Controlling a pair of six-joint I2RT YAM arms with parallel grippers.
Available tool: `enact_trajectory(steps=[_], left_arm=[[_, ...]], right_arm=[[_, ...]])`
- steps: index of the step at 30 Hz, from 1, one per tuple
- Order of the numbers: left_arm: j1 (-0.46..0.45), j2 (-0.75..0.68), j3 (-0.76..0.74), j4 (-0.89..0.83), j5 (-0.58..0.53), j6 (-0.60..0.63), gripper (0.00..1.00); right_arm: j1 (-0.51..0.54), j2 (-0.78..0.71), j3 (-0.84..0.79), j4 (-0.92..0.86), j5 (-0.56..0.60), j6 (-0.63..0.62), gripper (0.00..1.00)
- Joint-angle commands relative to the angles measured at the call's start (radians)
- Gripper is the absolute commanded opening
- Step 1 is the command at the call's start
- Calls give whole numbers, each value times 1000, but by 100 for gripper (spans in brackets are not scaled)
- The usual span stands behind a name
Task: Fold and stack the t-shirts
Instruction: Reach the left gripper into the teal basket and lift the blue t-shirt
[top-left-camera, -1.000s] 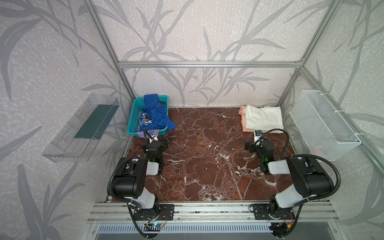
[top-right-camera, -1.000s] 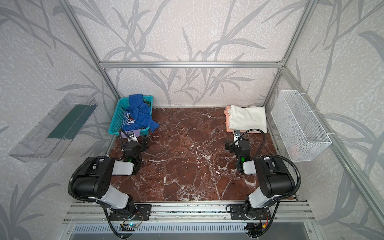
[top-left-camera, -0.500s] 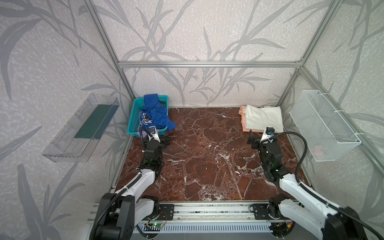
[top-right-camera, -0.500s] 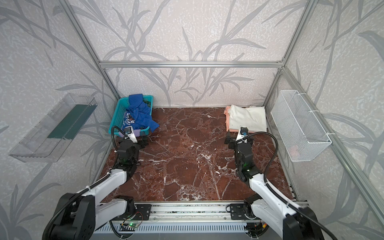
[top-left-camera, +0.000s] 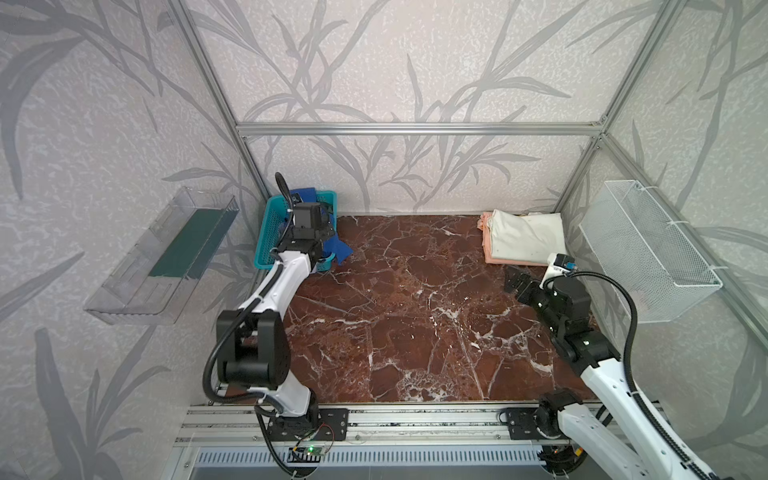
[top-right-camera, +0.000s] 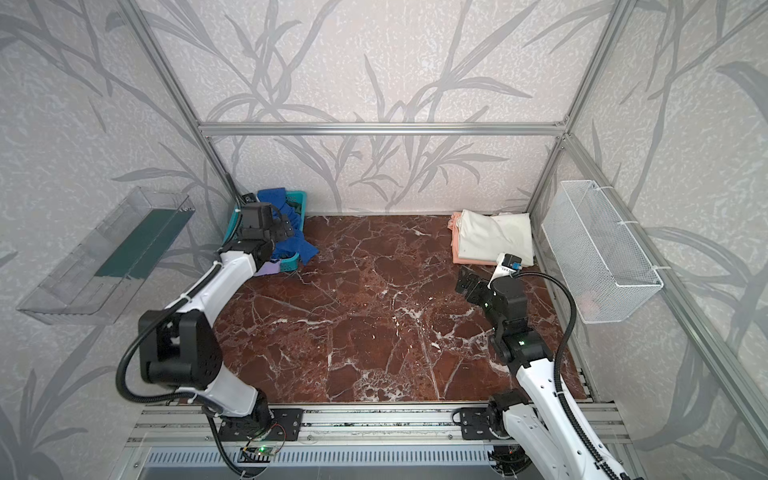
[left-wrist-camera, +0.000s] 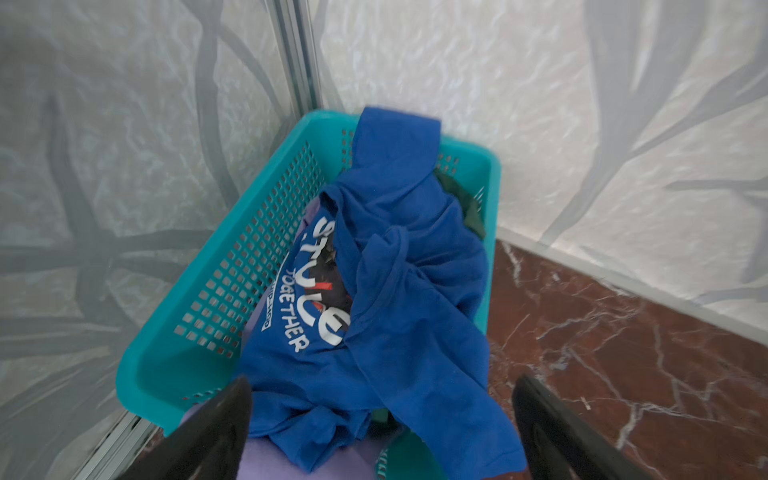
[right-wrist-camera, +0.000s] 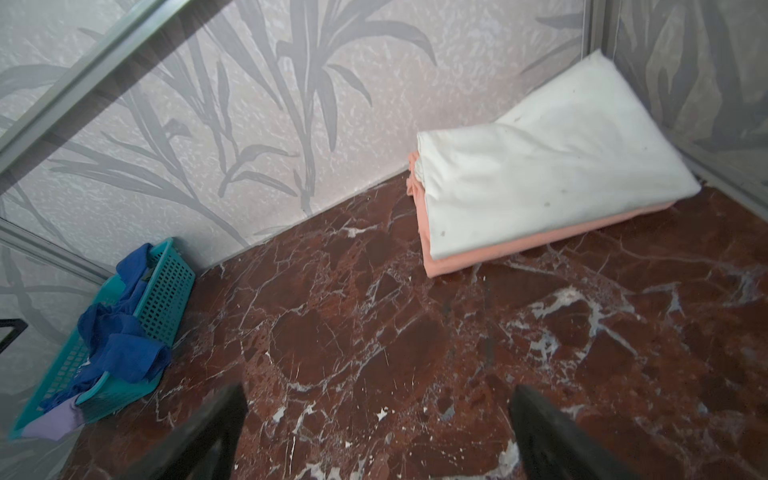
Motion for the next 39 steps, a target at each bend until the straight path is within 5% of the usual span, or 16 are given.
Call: enact_trajectory(steps=[1,8,15,19,25,30,39], left_arm=[[31,114,159,-244,11,-64,99],[58,311,366,-338,63,-33,95],[61,382,352,-260,94,-42,84],[62,437,399,-261,87,7,60],[64,489,473,-273,73,87,0],[57,387,446,-271,105,148,0],[3,-8,202,-91,117,108,0]], right_arm=[[-42,10,-20,-81,-202,16,99],[-125,12,-47,-202,-256,-17,99],[-129,-40,-80,-217,-321,-1,99],[-129,-36,-70,-232,-358,-14,99],[-129,-18,-49,-294,-342,-58,99],[-129,-6,-46,-311,-345,-63,100],[-129,52,-30,-279,-326,-55,99]])
